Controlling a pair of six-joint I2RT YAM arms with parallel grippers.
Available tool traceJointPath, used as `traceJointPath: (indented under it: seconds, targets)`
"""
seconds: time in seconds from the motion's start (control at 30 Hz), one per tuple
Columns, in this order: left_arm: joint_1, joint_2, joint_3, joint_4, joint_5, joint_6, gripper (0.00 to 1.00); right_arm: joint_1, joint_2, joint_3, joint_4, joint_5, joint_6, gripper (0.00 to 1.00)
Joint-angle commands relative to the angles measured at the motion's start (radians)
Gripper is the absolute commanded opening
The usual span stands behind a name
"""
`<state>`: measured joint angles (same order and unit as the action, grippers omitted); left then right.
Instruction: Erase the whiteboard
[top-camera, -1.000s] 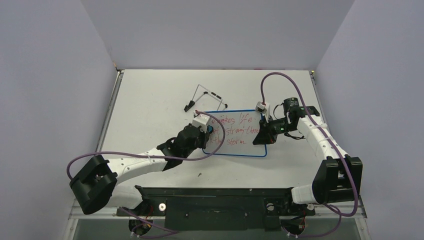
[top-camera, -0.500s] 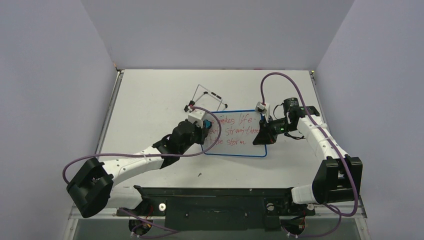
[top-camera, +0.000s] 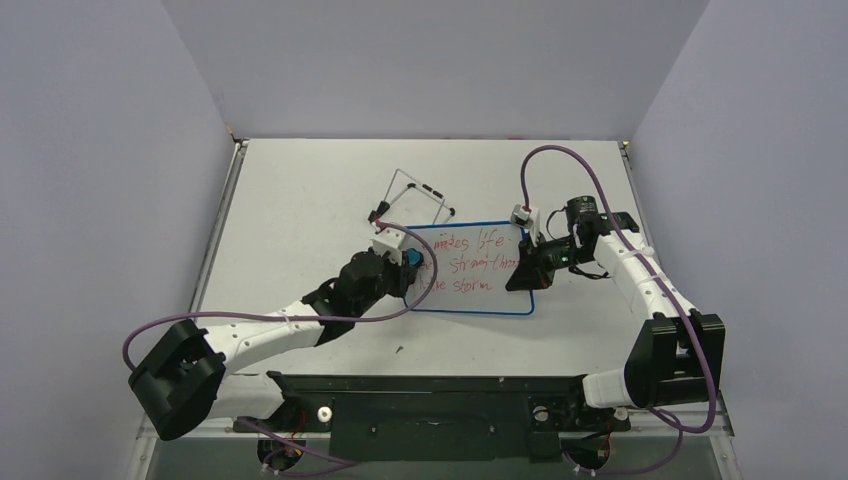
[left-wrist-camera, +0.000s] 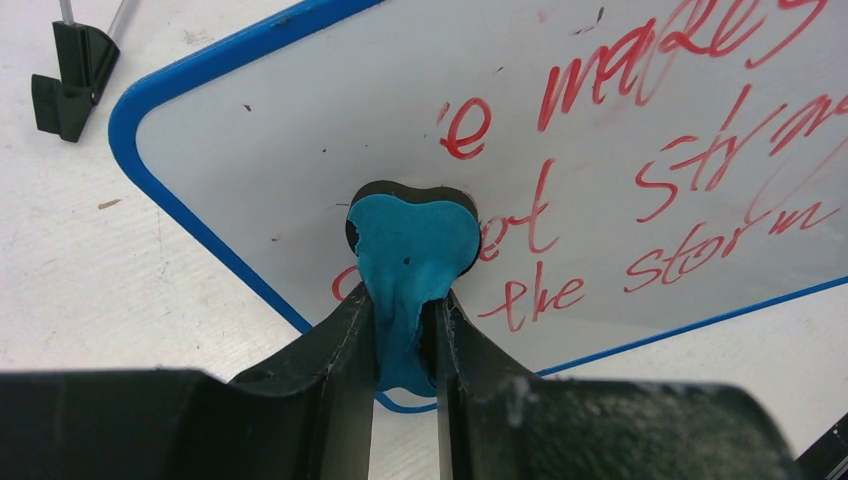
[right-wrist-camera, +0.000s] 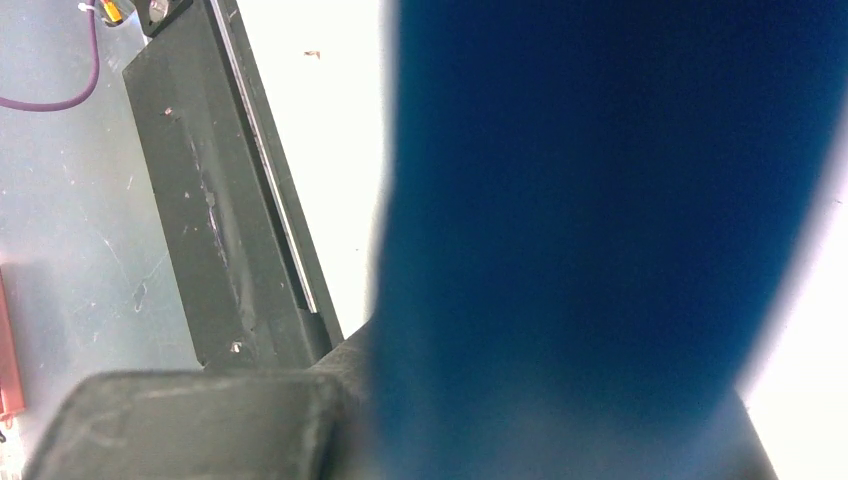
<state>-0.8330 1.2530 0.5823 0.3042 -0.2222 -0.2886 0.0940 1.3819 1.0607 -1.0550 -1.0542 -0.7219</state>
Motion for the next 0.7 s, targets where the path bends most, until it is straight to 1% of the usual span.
traceJointPath:
  seconds: [0.0,0.2,0.33,0.43,0.67]
  targets:
    - [-0.004,-0.018,0.027,0.064,0.007,0.000,0.00,0.015,-0.011,0.028,-0.016,-0.034,-0.042,0.00]
    - [0.051,-0.018,0.106,0.056,0.056,0.023,0.00,0.016,-0.014,0.028,-0.017,-0.033,-0.041,0.00]
    - [0.068,-0.010,0.137,0.039,0.063,0.034,0.00,0.016,-0.014,0.029,-0.018,-0.033,-0.042,0.00]
    - [0.064,-0.002,0.132,0.036,0.062,0.032,0.00,0.016,-0.014,0.031,-0.020,-0.035,-0.043,0.00]
    - [0.018,-0.025,0.060,0.054,0.039,-0.011,0.00,0.018,-0.006,0.031,-0.023,-0.034,-0.048,0.00]
